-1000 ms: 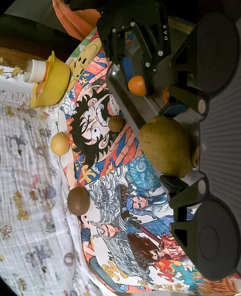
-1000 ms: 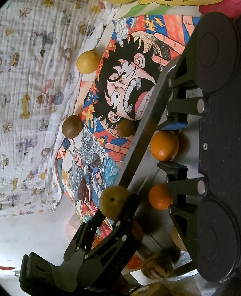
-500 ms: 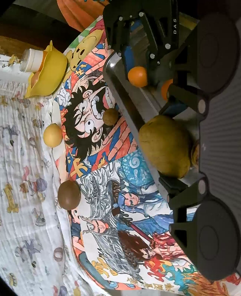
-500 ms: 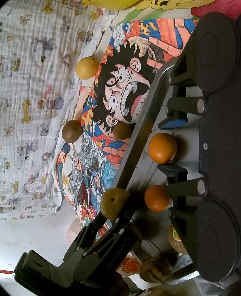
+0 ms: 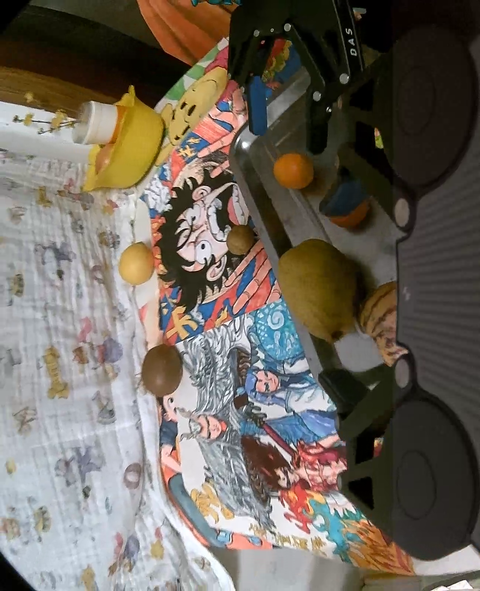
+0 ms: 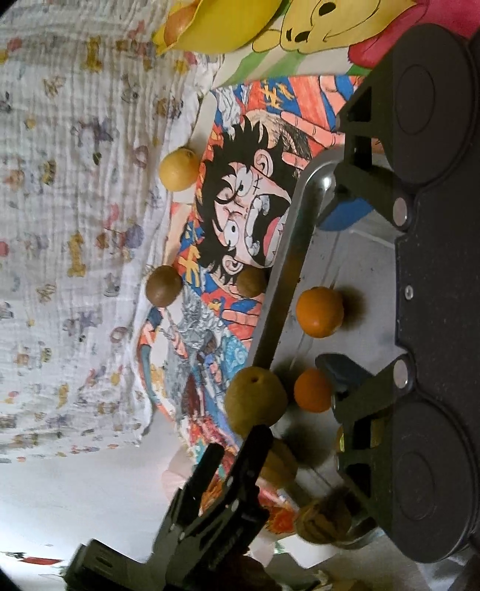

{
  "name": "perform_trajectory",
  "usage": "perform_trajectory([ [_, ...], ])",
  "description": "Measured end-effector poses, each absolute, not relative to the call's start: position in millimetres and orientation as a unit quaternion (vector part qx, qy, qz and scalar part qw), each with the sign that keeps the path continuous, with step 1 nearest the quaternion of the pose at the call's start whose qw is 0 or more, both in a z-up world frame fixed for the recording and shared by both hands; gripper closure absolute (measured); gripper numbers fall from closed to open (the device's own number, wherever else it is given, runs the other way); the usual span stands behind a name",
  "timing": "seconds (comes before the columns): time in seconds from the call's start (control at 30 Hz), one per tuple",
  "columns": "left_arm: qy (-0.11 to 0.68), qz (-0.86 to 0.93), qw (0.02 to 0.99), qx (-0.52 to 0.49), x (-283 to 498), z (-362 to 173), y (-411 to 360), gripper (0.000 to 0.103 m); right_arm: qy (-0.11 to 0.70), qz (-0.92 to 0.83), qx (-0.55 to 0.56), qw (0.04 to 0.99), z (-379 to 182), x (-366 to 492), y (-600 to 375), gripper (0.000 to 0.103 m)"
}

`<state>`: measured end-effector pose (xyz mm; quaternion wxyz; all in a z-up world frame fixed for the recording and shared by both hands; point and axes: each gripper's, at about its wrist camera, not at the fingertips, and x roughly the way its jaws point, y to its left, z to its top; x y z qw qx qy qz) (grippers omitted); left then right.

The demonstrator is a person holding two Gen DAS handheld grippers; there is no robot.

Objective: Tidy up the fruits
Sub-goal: 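Open both tools to set the pear and orange in the tray, then move both tools toward the brown kiwi and small kiwi on the cloth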

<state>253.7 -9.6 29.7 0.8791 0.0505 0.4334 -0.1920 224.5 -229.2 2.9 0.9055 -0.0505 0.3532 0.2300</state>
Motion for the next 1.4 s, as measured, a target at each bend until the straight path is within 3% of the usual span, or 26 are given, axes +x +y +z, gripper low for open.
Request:
perform_trajectory([
  [0.17, 0.412, -0.178, 0.893, 0.028, 229.6, 43.3, 3.6, 0.001, 0.338, 0.221, -0.015, 0.915, 15.8, 204.1, -233.1, 0.007],
  [0.33, 0.389, -0.17, 0.906, 0.001, 198.3, 52.3, 15.9, 0.001, 0.326, 0.219, 0.017, 0.92, 26.1, 177.8, -232.6, 0.001],
  [0.97, 0.365, -0.19, 0.911, 0.031, 97.7, 28.7, 22.9, 0.001, 0.348, 0.186, -0.029, 0.918, 22.0, 99.4, -205.2, 0.001],
  [1.4, 0.368, -0.169, 0.912, 0.06, 83.8, 14.1, 30.1, 0.001, 0.358, 0.114, -0.036, 0.926, 15.0, 95.6, -216.1, 0.001],
])
